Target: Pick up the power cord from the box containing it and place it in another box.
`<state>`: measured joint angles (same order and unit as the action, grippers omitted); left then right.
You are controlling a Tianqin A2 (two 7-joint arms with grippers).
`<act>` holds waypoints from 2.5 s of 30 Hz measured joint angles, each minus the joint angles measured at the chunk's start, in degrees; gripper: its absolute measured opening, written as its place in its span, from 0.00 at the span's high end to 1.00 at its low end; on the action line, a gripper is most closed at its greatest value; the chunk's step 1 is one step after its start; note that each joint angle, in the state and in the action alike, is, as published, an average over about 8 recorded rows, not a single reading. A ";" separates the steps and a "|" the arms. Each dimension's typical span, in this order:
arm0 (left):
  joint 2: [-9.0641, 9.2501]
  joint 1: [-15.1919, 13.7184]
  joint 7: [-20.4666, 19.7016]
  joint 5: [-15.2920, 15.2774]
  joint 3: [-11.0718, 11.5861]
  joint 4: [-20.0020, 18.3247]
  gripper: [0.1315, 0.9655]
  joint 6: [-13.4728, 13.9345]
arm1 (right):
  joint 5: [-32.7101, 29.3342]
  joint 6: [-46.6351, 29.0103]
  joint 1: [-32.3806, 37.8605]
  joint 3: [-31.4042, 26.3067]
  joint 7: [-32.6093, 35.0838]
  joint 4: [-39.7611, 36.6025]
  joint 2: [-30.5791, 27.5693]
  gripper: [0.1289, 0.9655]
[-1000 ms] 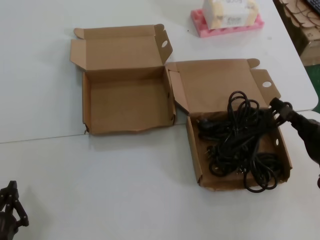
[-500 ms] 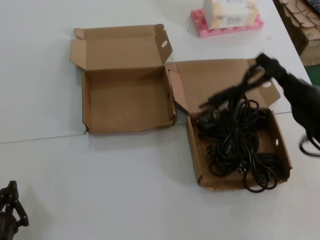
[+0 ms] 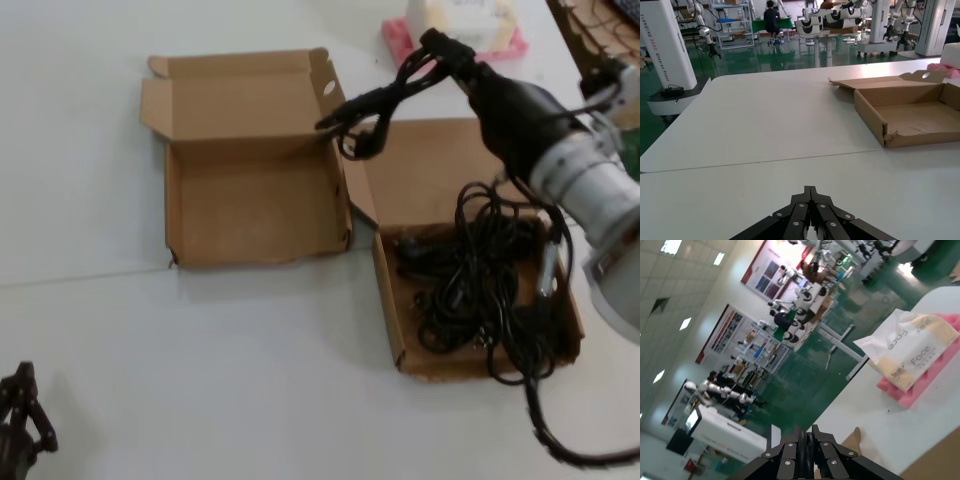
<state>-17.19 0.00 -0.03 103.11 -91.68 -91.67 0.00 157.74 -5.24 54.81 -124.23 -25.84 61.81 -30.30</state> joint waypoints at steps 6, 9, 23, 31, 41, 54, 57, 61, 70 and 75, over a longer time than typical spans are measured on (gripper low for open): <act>0.00 0.00 0.00 0.00 0.00 0.00 0.96 0.00 | 0.00 -4.29 7.97 1.71 0.00 -16.32 7.67 0.93; 0.00 0.00 0.00 0.00 0.00 0.00 0.96 0.00 | 0.00 -6.69 11.58 2.69 0.00 -24.59 11.10 0.93; 0.00 0.00 0.00 0.00 0.00 0.00 0.96 0.00 | -6.09 -20.74 22.24 1.81 0.00 -56.82 25.73 0.93; 0.00 0.00 0.00 0.00 0.00 0.00 0.96 0.00 | -14.95 -25.37 23.00 8.82 0.00 -61.23 28.91 0.93; 0.00 0.00 0.00 0.00 0.00 0.00 0.96 0.00 | -8.39 -22.08 21.44 1.89 0.00 -57.82 30.16 0.93; 0.00 0.00 0.00 0.00 0.00 0.00 0.96 0.00 | -0.21 -14.17 16.76 -8.24 0.00 -49.04 30.29 0.85; 0.00 0.00 0.00 0.00 0.00 0.00 0.96 0.00 | -0.09 -13.07 16.31 -8.80 0.00 -48.74 30.29 0.79; 0.00 0.00 0.00 0.00 0.00 0.00 0.96 0.00 | -0.03 -12.54 16.27 -9.25 0.00 -49.84 30.29 0.72; 0.00 0.00 0.00 0.00 0.00 0.00 0.96 0.00 | -0.69 -15.20 17.14 -9.64 0.00 -55.36 30.30 0.58; 0.00 0.00 0.00 0.00 0.00 0.00 0.96 0.00 | -4.81 -21.32 18.52 -6.49 0.00 -58.61 29.73 0.46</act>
<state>-17.19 0.00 -0.03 103.11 -91.68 -91.67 0.00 152.92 -26.56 73.33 -130.72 -25.84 3.20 -0.56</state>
